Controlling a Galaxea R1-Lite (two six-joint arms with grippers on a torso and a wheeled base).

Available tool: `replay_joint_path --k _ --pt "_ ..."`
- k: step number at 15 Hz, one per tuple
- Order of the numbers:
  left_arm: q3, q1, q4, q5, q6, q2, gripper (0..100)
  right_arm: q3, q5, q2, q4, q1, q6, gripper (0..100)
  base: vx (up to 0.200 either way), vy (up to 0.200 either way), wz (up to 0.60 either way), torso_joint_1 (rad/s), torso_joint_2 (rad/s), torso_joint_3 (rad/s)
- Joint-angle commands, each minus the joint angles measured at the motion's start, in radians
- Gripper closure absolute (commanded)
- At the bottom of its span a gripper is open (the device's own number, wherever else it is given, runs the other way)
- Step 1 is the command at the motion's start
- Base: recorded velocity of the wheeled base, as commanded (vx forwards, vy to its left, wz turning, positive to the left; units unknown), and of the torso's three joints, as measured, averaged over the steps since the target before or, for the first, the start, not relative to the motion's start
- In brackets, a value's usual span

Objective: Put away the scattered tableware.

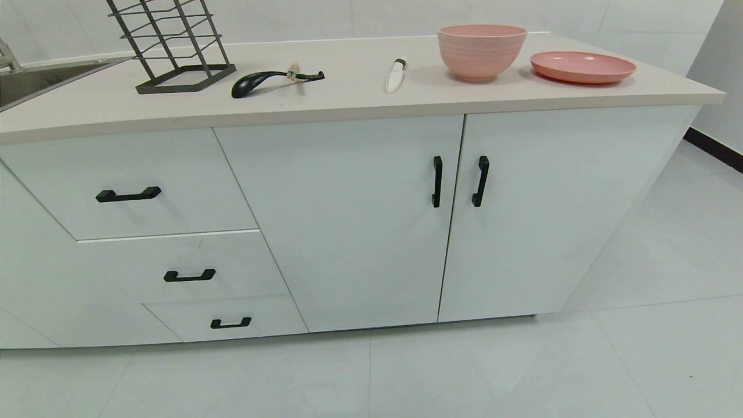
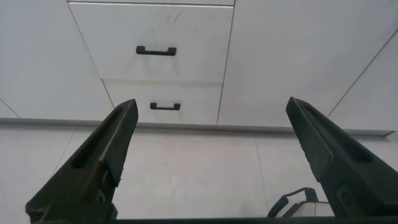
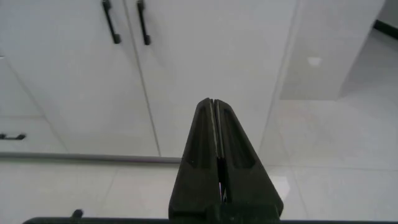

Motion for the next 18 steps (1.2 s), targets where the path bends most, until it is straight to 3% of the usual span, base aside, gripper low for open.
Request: replay_joint_path --k 1,6,10,11,14,18 --pt "0.000 0.000 0.000 0.000 0.000 0.000 0 -0.133 0.098 0.266 -0.007 0.001 -0.007 100 0.000 0.000 0.00 0.000 0.00 0.000" --pt "0.000 0.000 0.000 0.000 0.000 0.000 0 -0.176 0.159 0.552 -0.217 0.023 -0.063 100 0.000 0.000 0.00 0.000 0.00 0.000" --pt "0.000 0.000 0.000 -0.001 0.000 0.000 0 -0.170 0.219 0.829 -0.474 0.027 -0.100 100 0.000 0.000 0.00 0.000 0.00 0.000" --pt "0.000 0.000 0.000 -0.001 0.000 0.000 0 -0.165 0.238 0.884 -0.533 0.027 -0.111 0 0.000 0.000 0.00 0.000 0.00 0.000" --pt "0.000 0.000 0.000 -0.001 -0.001 0.000 0 -0.130 0.311 1.140 -0.886 0.033 -0.149 0 0.000 0.000 0.00 0.000 0.00 0.000" --pt "0.000 0.000 0.000 -0.001 0.000 0.000 0 -0.151 0.414 1.335 -1.064 0.035 -0.155 0 0.000 0.000 0.00 0.000 0.00 0.000"
